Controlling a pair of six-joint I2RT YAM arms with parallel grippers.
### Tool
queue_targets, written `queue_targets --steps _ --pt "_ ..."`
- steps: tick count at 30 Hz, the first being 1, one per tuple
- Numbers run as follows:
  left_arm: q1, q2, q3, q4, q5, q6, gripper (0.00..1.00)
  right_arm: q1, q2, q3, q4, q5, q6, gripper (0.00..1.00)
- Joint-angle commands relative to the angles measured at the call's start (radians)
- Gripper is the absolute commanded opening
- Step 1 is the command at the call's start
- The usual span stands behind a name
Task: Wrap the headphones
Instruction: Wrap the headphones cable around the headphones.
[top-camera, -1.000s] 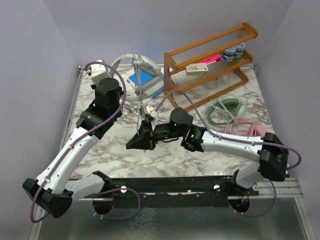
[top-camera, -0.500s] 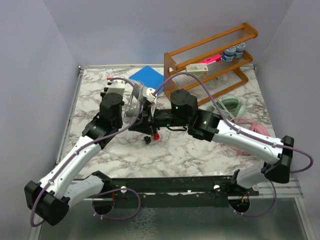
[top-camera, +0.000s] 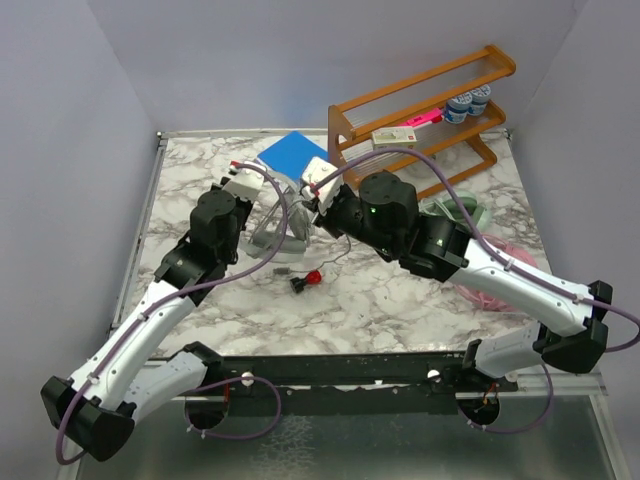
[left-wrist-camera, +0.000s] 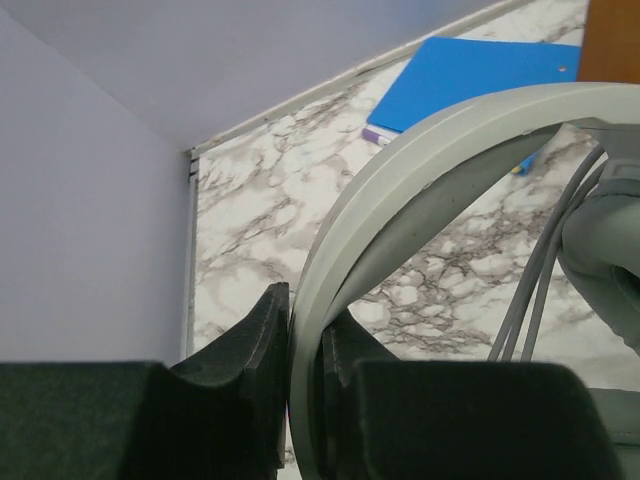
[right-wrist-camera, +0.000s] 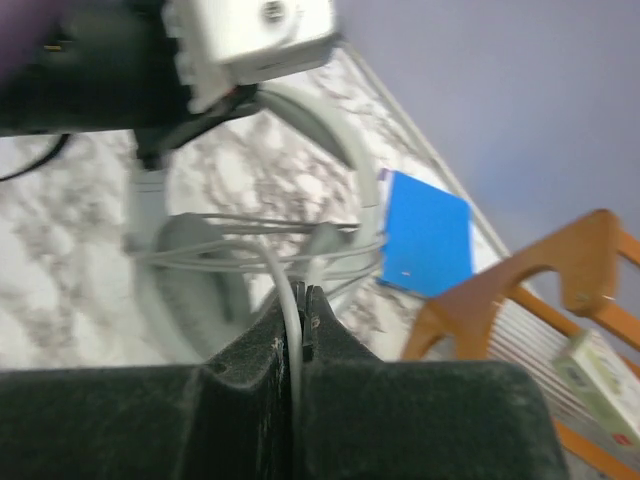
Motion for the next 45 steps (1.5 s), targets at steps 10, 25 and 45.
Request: queue_targets --steps 10,25,45 --pt "0.0 -0.133 0.074 -0.139 0.364 0.049 0.0 -0.13 0.072 -0.005 0.101 0.215 -0.183 0.06" --pt "0.0 -0.192 0.152 -0.092 0.349 -0.354 0.0 -0.324 0.029 -0.302 0.289 -0.084 0.019 0.1" --pt "0.0 -0.155 0.382 -0.18 0.402 -0.66 0.0 -0.497 0.088 -0.524 0.791 -0.725 0.392 0.11"
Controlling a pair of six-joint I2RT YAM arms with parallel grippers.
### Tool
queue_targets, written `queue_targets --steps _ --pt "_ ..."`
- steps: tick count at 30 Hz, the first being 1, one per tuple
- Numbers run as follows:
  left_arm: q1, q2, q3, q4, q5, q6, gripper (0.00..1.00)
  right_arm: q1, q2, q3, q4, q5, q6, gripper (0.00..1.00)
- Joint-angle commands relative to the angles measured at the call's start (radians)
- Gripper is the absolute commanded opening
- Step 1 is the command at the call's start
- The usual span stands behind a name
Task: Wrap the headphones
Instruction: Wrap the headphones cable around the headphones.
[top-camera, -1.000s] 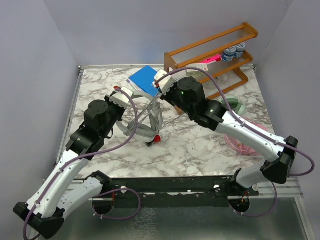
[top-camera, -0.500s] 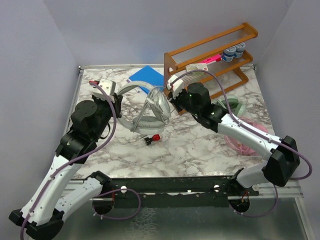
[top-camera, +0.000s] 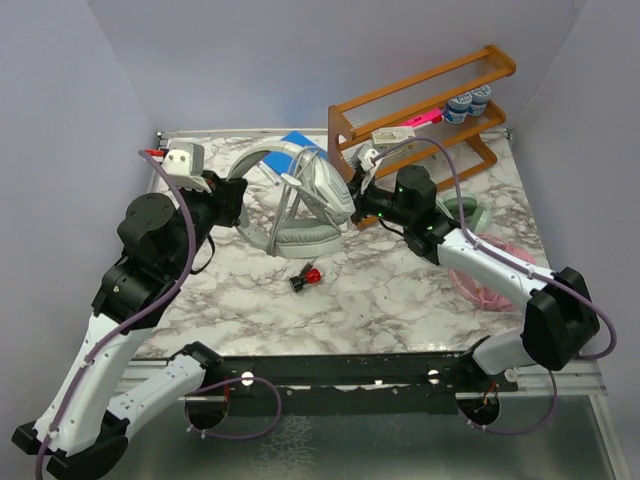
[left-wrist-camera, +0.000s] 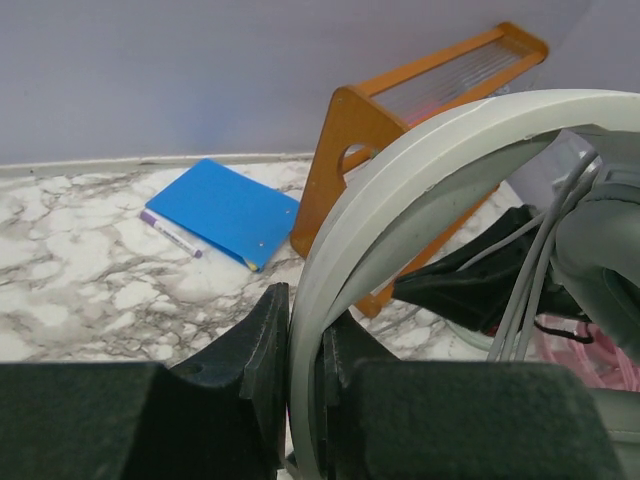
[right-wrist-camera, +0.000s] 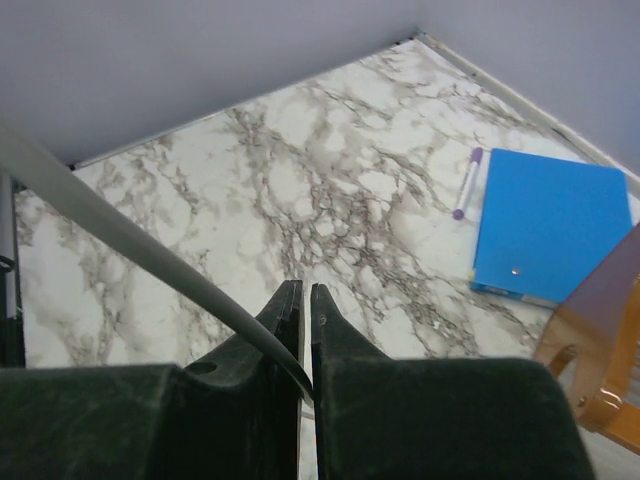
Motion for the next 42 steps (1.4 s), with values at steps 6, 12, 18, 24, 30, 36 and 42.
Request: queue_targets --steps 6,12,18,24,30,36,42 --pt "0.0 -0.037 0.055 0.17 0.015 -0.209 0.0 -0.015 0.164 0.035 0.149 -0.302 0.213 0.11" --pt "0.0 -0.066 0.0 0.269 -0.145 -0.294 0.0 -0.003 0.232 -0.005 0.355 -0.413 0.393 0.12" --pt "0.0 0.003 0.037 0.286 -0.147 -0.362 0.0 0.046 0.245 -0.059 0.516 -0.414 0.442 0.14" --pt "0.0 0.063 0.091 0.287 -0.143 -0.381 0.0 0.061 0.256 -0.095 0.674 -0.423 0.473 0.15" --pt "0.0 0.112 0.144 0.281 -0.135 -0.391 0.0 0.072 0.303 -0.086 0.831 -0.449 0.514 0.21" --pt "0.0 0.135 0.174 0.27 -0.11 -0.387 0.0 0.072 0.347 -0.04 0.874 -0.453 0.536 0.22" --pt "0.0 0.144 0.182 0.27 -0.136 -0.389 0.0 0.077 0.363 -0.026 0.886 -0.471 0.555 0.23"
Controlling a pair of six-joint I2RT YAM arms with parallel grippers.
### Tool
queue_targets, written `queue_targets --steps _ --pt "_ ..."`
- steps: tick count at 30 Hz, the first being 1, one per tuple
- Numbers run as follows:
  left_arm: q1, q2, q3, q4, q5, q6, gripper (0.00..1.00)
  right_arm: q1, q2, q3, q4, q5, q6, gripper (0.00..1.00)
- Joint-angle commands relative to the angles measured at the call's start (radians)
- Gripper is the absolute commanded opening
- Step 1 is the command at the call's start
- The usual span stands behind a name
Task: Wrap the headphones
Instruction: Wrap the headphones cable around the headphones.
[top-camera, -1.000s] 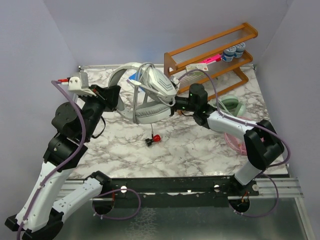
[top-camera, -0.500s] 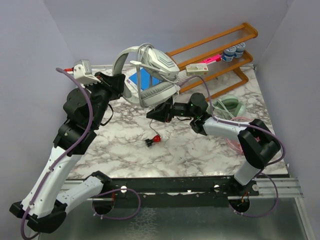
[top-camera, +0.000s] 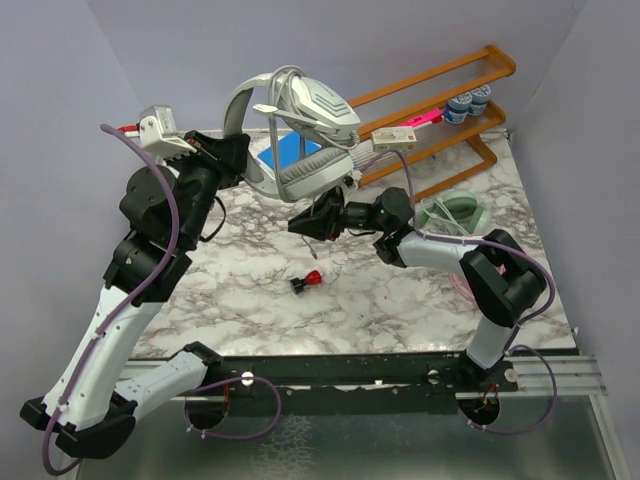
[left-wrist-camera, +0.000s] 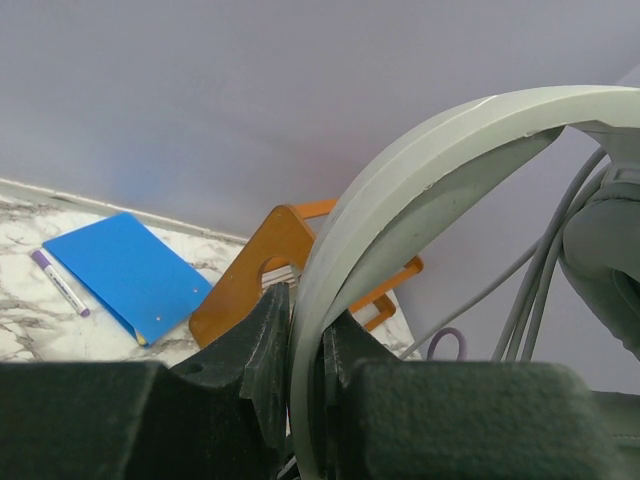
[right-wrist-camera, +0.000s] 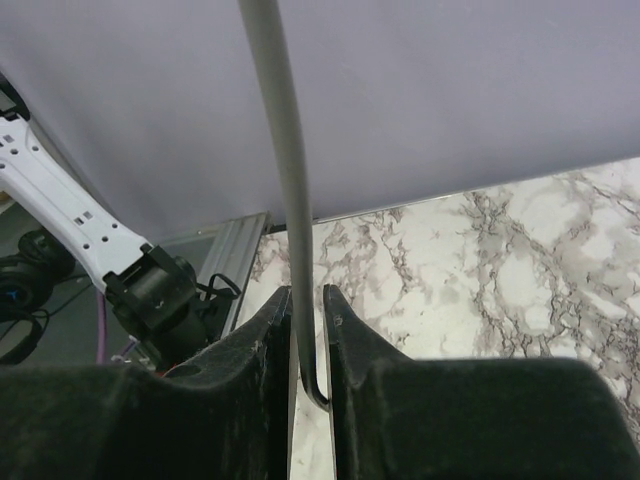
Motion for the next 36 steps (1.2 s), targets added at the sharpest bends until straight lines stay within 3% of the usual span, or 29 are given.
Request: queue_targets --steps 1,5,13,18,29,33,36 --pt "0.0 0.0 0.043 0.088 -0.014 -0.056 0.0 0.013 0.019 0.027 0.059 -0.046 0.026 0.21" --pt "0.0 0.026 0.04 0.071 -0.059 -0.091 0.0 0.046 0.003 0.022 0.023 -0.056 0.027 0.12" --pt "0.0 0.095 0.035 0.048 -0.212 -0.228 0.0 0.145 -0.093 -0.058 -0.036 -0.003 -0.013 0.12" --pt "0.0 0.099 -0.014 0.087 -0.33 -0.21 0.0 0.213 -0.164 -0.082 -0.077 0.017 -0.021 0.07" --pt "0.0 0.089 -0.147 0.175 -0.508 0.118 0.0 0.27 -0.344 -0.046 -0.233 0.05 -0.028 0.1" --pt "0.0 0.068 -0.219 0.227 -0.511 0.258 0.0 0.27 -0.37 0.038 -0.404 0.105 -0.049 0.12" --pt "0.0 0.048 -0.265 0.263 -0.472 0.402 0.0 0.27 -0.371 0.152 -0.664 0.121 -0.14 0.12"
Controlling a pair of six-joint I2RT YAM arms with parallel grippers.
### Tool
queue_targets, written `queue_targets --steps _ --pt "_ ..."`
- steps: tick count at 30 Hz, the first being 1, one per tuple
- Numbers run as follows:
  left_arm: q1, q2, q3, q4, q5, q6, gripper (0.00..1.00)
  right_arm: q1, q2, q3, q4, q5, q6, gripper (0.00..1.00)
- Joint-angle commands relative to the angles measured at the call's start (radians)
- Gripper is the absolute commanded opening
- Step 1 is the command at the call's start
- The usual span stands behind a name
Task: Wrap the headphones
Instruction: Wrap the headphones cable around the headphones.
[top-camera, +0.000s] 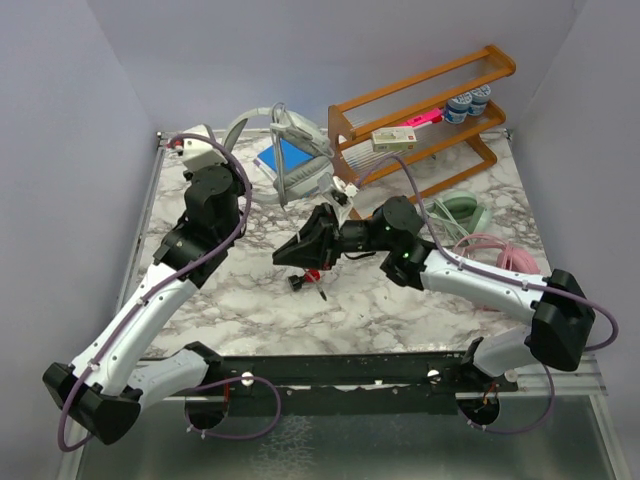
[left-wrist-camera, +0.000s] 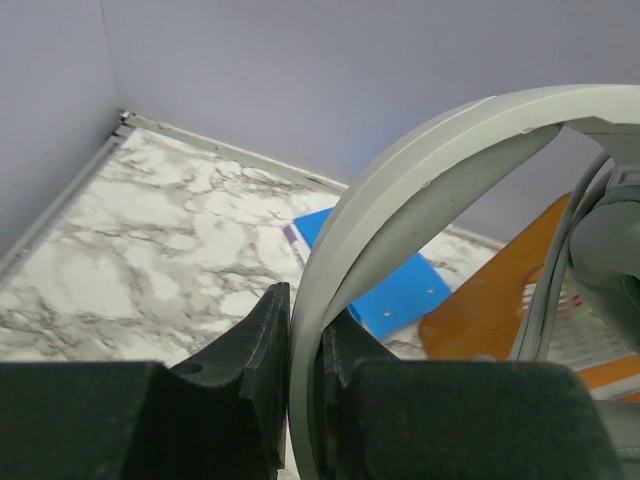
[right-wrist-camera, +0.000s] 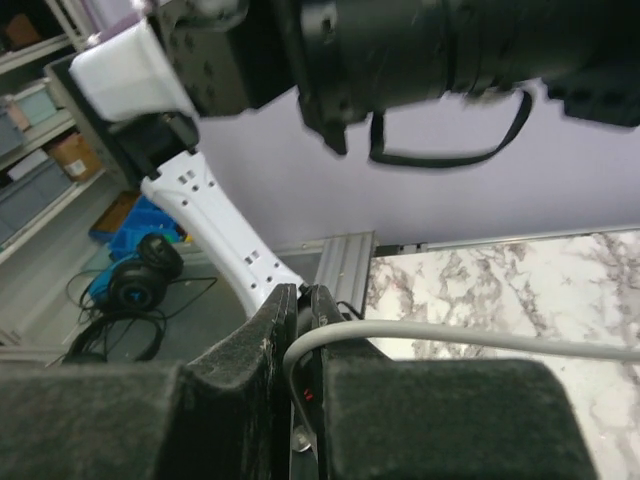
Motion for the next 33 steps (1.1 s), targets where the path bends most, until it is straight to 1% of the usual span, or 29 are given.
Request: queue_targets --steps 1,5,7,8,11,13,14,15,18,23,25,28,30,33 --pt "0.002 -0.053 -0.049 0.17 -0.022 0.252 0.0 0.014 -0.033 0.172 -0.396 0.032 -0.147 0.11" --pt "0.002 -0.057 -0.071 0.153 -0.003 0.435 0.0 0.015 -0.052 0.274 -0.747 0.065 -0.373 0.14" --pt "0.003 -0.064 -0.083 0.146 0.001 0.499 0.0 0.015 -0.058 0.317 -0.919 0.108 -0.455 0.13" --pt "0.002 -0.069 -0.089 0.144 0.008 0.525 0.0 0.013 -0.061 0.336 -0.979 0.135 -0.501 0.13" --pt "0.002 -0.088 -0.107 0.119 0.08 0.6 0.0 0.013 -0.076 0.379 -1.09 0.204 -0.558 0.09" --pt "0.002 -0.091 -0.099 0.049 0.166 0.642 0.0 0.013 -0.077 0.422 -1.159 0.25 -0.589 0.06" --pt "0.002 -0.087 -0.086 0.006 0.196 0.653 0.0 0.013 -0.074 0.445 -1.198 0.283 -0.605 0.02" --pt "0.003 -0.079 -0.072 -0.029 0.205 0.658 0.0 0.013 -0.072 0.467 -1.237 0.317 -0.621 0.01" --pt "0.002 -0.081 -0.05 -0.095 0.232 0.672 0.0 0.012 -0.085 0.493 -1.296 0.414 -0.658 0.01" --pt "0.002 -0.107 -0.03 -0.169 0.344 0.696 0.0 0.012 -0.087 0.53 -1.363 0.625 -0.737 0.01" --pt "0.002 -0.109 -0.017 -0.198 0.388 0.706 0.0 0.013 -0.078 0.543 -1.389 0.706 -0.774 0.03" --pt "0.002 -0.098 -0.008 -0.227 0.416 0.718 0.0 0.013 -0.06 0.548 -1.414 0.811 -0.818 0.06" --pt "0.002 -0.089 -0.007 -0.236 0.414 0.719 0.0 0.013 -0.052 0.544 -1.419 0.848 -0.834 0.06" --pt "0.002 -0.079 -0.006 -0.237 0.408 0.719 0.0 0.013 -0.057 0.519 -1.409 0.866 -0.839 0.08"
